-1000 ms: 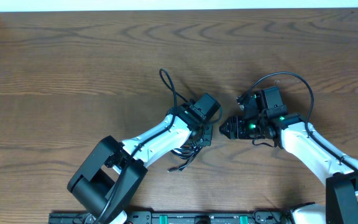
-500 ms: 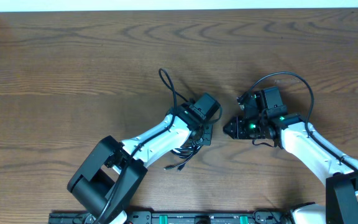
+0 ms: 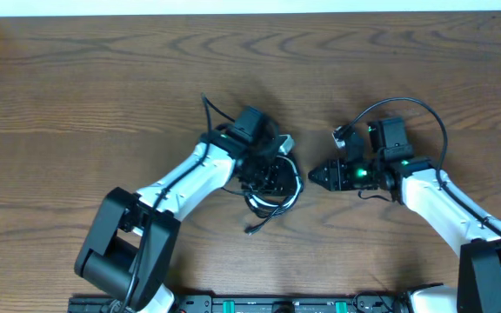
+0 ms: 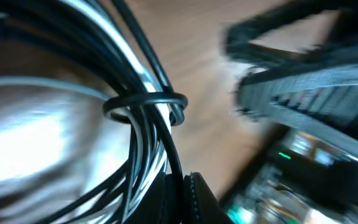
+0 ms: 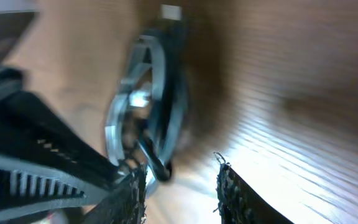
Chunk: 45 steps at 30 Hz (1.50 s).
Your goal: Untangle cables
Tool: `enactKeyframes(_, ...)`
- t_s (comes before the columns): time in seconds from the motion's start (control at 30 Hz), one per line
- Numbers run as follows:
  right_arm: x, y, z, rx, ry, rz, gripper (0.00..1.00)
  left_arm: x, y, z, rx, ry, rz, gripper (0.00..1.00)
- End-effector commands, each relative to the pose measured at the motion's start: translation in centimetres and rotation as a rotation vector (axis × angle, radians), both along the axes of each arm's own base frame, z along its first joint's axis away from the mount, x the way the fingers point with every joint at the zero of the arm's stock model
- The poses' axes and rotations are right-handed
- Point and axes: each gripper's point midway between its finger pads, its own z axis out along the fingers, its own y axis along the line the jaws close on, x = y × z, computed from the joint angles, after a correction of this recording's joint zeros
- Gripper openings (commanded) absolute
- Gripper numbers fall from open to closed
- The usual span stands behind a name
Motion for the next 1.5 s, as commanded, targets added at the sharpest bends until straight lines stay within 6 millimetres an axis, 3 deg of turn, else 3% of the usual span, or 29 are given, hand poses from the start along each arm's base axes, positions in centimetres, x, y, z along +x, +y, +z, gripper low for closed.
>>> enactKeyframes(0.0, -0.6, 1.0, 2.0, 0.141, -0.027, 0.083, 0.36, -0.4, -1.3, 4.3, -0.222, 0.021, -0.067, 0.07)
enactKeyframes(0.37, -0.8, 0.8, 1.9, 0.138, -0.007, 0.077, 0.33, -0.6, -1.4, 4.2, -0.22, 0.004, -0.083, 0.07)
enactKeyframes(0.6, -1.4, 0.7, 1.6, 0.132, 0.029, 0.075, 0.28, 0.2, 0.8, 0.8, -0.003, -0.04, -0.028, 0.08)
enactKeyframes(1.17, -1.6, 0.1, 0.4, 0.083, 0.041, 0.053, 0.29, 0.9, 3.2, -2.2, 0.174, -0.097, 0.011, 0.07)
enactKeyframes(1.37, -1.8, 0.5, 0.4, 0.078, 0.04, 0.069, 0.31, 1.4, 4.3, -3.0, 0.249, -0.125, 0.026, 0.36)
enactKeyframes(1.47, -2.0, 0.7, 0.0, 0.047, 0.037, 0.075, 0.31, 1.6, 4.8, -3.4, 0.282, -0.135, 0.032, 0.37)
